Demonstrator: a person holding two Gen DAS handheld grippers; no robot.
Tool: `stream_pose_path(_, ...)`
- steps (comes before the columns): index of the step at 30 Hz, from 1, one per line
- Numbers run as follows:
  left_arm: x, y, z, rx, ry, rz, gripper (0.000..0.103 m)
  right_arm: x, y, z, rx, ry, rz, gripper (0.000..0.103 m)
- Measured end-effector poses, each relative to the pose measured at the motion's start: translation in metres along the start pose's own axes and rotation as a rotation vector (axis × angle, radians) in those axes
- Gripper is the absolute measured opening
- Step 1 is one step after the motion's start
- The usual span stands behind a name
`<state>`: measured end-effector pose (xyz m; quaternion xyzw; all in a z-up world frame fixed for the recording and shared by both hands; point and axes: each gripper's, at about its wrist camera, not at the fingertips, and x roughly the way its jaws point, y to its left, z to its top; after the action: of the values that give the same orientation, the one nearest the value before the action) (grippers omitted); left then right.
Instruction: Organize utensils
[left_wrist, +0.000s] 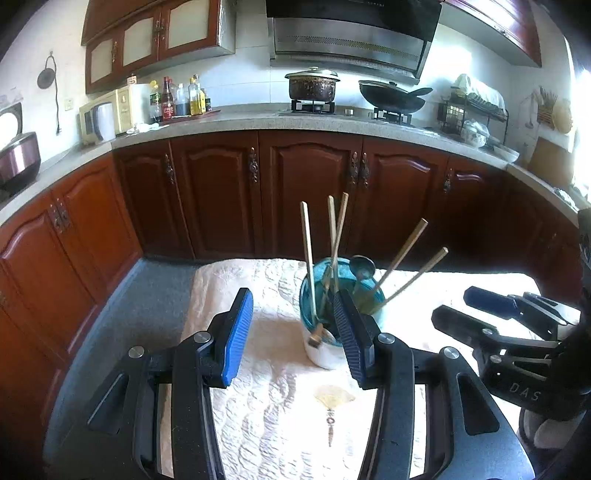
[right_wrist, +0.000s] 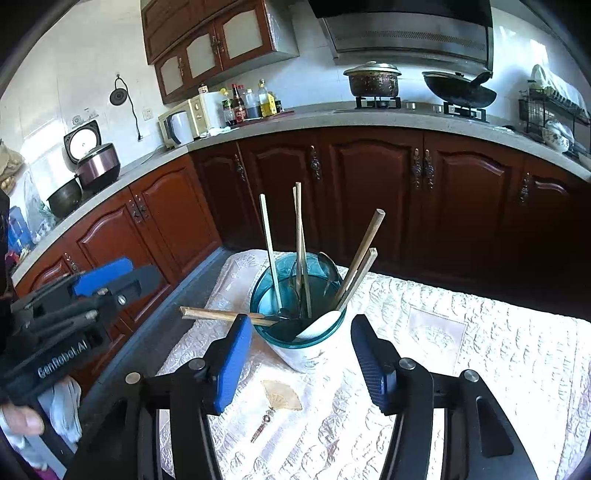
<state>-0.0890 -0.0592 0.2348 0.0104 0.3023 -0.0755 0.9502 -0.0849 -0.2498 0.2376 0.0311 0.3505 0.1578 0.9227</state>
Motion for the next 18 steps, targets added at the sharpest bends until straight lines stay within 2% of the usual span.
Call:
stream_pose_path(9,-0.002,-0.016,-0.008,-0.036,0.023,0.000,0.045,-0.007,-0.003,-0.006,0.017,-0.016,-0.023,0.054)
stream_pose_path(18,0.000,-0.016,-0.014,-0.056,0.031,0.015,0.045,-0.008,-0.002,-0.005,0.028,-0.016,-0.035,0.055)
